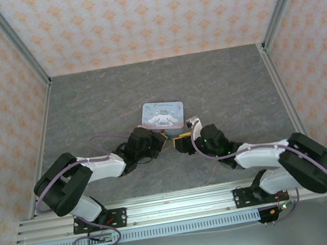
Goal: Unlock the padlock with the key
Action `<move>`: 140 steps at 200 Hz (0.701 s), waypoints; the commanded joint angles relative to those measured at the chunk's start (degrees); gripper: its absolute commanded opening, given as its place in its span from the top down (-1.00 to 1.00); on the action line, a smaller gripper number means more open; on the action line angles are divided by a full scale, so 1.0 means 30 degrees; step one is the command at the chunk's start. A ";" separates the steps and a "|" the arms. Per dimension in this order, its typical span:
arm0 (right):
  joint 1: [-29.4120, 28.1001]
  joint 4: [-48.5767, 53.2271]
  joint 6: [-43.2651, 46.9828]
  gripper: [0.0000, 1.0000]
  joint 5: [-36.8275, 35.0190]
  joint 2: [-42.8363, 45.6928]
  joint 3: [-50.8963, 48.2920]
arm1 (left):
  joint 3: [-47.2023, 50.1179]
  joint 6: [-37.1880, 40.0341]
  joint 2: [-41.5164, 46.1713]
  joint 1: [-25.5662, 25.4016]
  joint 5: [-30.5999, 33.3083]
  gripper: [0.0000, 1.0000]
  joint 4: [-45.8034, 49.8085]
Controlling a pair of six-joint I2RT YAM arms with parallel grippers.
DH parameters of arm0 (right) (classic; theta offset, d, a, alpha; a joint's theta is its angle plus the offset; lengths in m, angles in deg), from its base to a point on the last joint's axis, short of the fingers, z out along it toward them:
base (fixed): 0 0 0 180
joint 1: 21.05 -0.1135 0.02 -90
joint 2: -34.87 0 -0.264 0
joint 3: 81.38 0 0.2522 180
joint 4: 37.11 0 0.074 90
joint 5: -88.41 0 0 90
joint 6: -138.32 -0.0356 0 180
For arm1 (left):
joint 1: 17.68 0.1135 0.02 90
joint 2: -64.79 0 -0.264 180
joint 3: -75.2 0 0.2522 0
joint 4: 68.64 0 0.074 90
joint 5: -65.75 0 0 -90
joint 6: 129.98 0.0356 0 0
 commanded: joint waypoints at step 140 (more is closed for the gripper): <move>-0.4310 -0.2156 1.8347 0.08 -0.9330 -0.5053 0.1634 | -0.0878 -0.0634 0.0639 -0.0087 -0.0339 0.94 0.0883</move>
